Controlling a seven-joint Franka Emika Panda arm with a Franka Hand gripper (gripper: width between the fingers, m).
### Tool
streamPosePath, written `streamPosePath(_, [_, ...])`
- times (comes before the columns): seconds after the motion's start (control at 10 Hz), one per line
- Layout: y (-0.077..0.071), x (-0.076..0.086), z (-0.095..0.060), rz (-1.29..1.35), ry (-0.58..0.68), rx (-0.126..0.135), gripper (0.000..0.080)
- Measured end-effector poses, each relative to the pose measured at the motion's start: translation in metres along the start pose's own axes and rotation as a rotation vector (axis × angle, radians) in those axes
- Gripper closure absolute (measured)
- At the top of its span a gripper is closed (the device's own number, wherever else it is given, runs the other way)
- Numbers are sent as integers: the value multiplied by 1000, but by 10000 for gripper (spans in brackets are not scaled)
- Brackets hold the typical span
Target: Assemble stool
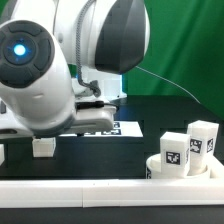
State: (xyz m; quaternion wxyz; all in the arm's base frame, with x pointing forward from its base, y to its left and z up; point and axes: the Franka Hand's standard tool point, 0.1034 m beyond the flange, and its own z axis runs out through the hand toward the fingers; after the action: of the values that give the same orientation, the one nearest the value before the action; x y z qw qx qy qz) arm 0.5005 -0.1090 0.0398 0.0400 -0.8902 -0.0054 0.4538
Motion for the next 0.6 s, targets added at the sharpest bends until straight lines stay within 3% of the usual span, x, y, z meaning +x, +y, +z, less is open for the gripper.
streamPosePath(0.3, [10, -2, -6, -22, 7, 12, 151])
streamPosePath(0.6, [18, 8, 18, -29, 29, 9, 151])
